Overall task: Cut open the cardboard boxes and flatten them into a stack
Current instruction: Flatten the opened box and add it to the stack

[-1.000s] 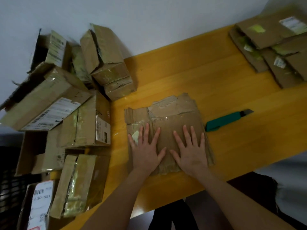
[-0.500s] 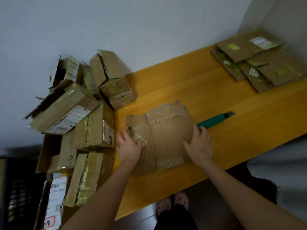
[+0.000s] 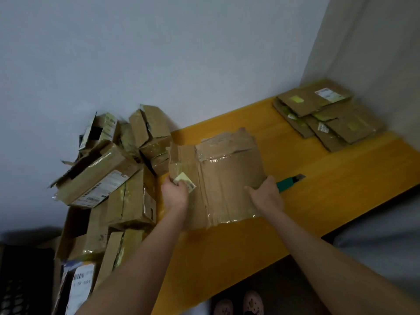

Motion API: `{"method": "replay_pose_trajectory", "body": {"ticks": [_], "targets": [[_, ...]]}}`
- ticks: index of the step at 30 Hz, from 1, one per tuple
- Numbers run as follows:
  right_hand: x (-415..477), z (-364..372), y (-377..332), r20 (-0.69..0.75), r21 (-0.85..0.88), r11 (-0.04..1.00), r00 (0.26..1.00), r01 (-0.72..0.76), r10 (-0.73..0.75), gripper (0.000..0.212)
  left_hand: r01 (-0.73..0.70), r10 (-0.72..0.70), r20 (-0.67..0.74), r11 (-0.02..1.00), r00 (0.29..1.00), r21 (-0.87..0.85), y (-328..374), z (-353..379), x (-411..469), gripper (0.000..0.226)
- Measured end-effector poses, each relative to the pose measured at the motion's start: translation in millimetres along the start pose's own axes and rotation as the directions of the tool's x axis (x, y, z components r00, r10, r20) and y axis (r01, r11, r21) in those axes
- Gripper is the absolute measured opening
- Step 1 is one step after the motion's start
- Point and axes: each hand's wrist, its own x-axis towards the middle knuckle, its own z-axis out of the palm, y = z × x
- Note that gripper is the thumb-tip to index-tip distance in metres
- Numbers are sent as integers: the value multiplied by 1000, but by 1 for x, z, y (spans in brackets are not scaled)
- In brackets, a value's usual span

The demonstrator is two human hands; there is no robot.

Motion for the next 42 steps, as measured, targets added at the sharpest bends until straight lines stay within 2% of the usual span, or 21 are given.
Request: {"method": "replay_pose_trajectory", "body": {"ticks": [4, 11, 15, 25, 27, 31, 35, 37, 39, 42], "targets": [[18, -44, -31, -91, -31, 996, 992, 84, -86, 81, -26, 30, 66, 998, 997, -61, 44, 16, 3, 46], [87, -129, -33, -185, -113, 989, 976, 96, -116, 81, -56, 40, 215, 996, 976, 70, 115, 91, 5, 41], [159, -175, -14, -244, -158, 984, 962, 85, -122, 81, -89, 57, 258, 989, 964, 115, 157, 167, 1, 46], [357, -306, 49, -291, -355, 935, 946, 29, -140, 69, -121, 92, 307, 989, 947, 79, 251, 383, -40, 49], [382, -320, 58, -283, -401, 916, 948, 20, -144, 71, -129, 92, 312, 986, 946, 101, 265, 415, -44, 50], [409, -321, 71, -201, -473, 878, 961, 74, -189, 89, -114, 53, 353, 982, 934, 154, 280, 466, -50, 62], [415, -307, 67, -93, -514, 842, 964, 167, -248, 92, -114, -22, 488, 962, 873, 249, 280, 490, -52, 65], [411, -298, 59, -62, -515, 830, 956, 215, -287, 92, -168, -28, 543, 937, 839, 307, 274, 487, -52, 72], [404, -288, 47, -21, -501, 823, 947, 267, -320, 90, -249, -16, 531, 871, 847, 423, 269, 473, -48, 79], [389, -270, 25, 31, -483, 807, 928, 340, -372, 86, -358, 61, 437, 681, 897, 638, 258, 437, -38, 80]]}}
